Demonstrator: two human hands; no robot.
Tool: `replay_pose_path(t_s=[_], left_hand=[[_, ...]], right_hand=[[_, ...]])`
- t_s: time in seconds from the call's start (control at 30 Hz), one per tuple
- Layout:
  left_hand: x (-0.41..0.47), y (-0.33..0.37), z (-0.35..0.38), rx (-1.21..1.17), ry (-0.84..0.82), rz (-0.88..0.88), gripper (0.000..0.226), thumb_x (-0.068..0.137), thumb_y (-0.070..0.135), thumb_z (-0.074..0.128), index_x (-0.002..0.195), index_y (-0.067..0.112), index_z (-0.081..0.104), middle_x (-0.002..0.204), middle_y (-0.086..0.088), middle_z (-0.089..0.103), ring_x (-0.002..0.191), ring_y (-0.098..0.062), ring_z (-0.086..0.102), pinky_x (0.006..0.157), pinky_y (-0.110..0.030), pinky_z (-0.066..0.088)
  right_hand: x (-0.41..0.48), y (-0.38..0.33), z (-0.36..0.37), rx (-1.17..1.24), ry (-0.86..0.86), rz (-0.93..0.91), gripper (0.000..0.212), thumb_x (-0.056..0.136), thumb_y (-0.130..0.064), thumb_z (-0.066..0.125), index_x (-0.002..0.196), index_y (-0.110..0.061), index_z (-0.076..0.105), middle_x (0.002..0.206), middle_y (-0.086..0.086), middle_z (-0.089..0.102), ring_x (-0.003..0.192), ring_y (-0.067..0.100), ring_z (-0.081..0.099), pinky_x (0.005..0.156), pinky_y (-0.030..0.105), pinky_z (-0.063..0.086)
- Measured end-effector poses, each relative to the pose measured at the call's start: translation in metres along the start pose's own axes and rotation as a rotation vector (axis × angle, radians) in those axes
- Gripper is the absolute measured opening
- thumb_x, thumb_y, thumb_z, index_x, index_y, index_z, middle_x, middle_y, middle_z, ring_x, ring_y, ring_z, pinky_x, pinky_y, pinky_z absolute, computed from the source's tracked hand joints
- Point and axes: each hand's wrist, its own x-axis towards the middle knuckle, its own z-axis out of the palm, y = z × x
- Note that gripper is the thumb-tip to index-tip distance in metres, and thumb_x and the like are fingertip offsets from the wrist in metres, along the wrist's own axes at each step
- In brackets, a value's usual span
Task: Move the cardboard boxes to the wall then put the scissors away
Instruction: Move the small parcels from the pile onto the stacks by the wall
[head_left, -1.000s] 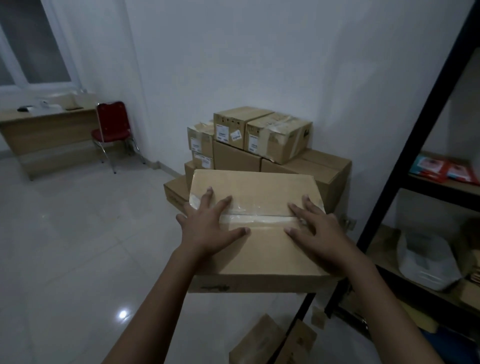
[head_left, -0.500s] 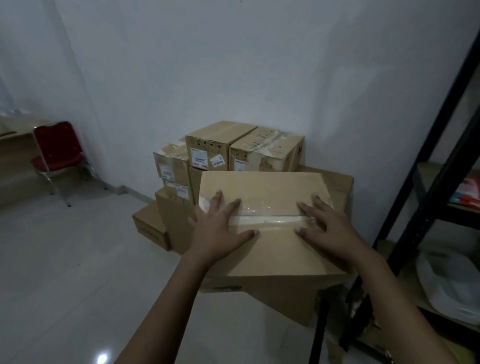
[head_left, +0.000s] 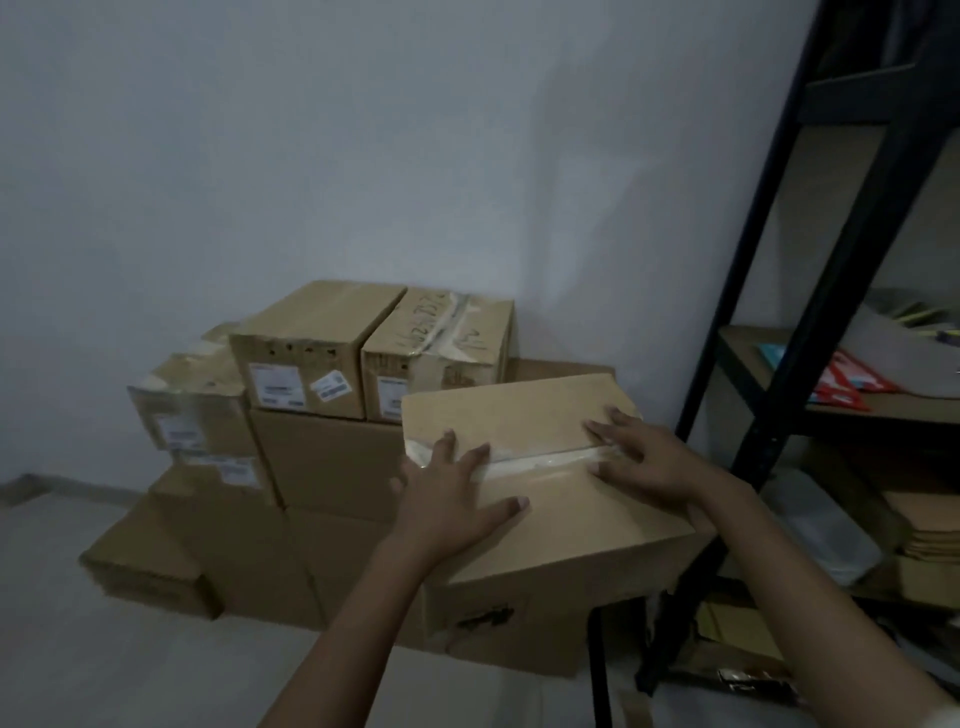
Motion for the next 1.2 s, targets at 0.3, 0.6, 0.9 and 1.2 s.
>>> replay_pose_path(t_s=[0.3, 0.6, 0.9, 1.2], left_hand=[[0.048, -0.012, -0.002, -0.05, -0.154, 0.138, 0.09, 0.072, 0.081, 0.052, 0.149, 0.044, 0.023, 0.161, 0.004, 0.002, 0.142, -0.047, 0.008, 0.111, -0.061, 0.015], [0.069, 0.018, 0.02, -0.175, -0.162, 0.172, 0.089, 0.072, 0.082, 0.052, 0.147, 0.04, 0.029, 0.161, 0.002, 0.005, 0.144, -0.043, 0.009, 0.112, -0.054, 0.019], [0.104, 0.067, 0.042, -0.28, -0.216, 0.16, 0.1, 0.063, 0.085, 0.05, 0.147, 0.037, 0.03, 0.162, -0.004, 0.0, 0.147, -0.041, 0.001, 0.114, -0.062, 0.011], [0.114, 0.102, 0.044, -0.134, -0.305, 0.2, 0.088, 0.08, 0.066, 0.059, 0.151, 0.039, 0.016, 0.16, 0.002, -0.022, 0.133, -0.057, -0.029, 0.111, -0.066, -0.007]], right_hand=[[0.047, 0.015, -0.008, -0.051, 0.002, 0.105, 0.07, 0.087, -0.048, 0.066, 0.148, -0.043, 0.033, 0.162, -0.008, 0.011, 0.148, 0.018, 0.015, 0.116, 0.031, 0.014], [0.095, 0.039, -0.044, -0.13, 0.004, 0.112, 0.084, 0.066, -0.061, 0.055, 0.146, -0.045, 0.035, 0.161, -0.007, 0.018, 0.147, 0.02, 0.021, 0.119, 0.039, 0.019], [0.164, 0.06, -0.094, -0.344, -0.073, 0.06, 0.074, 0.077, -0.061, 0.044, 0.148, -0.049, 0.027, 0.162, -0.01, 0.013, 0.142, 0.024, 0.031, 0.116, 0.047, 0.028], [0.21, 0.097, -0.094, -0.349, -0.135, -0.004, 0.077, 0.069, -0.076, 0.029, 0.143, -0.06, 0.017, 0.162, -0.013, 0.009, 0.146, 0.025, 0.023, 0.117, 0.056, 0.02]])
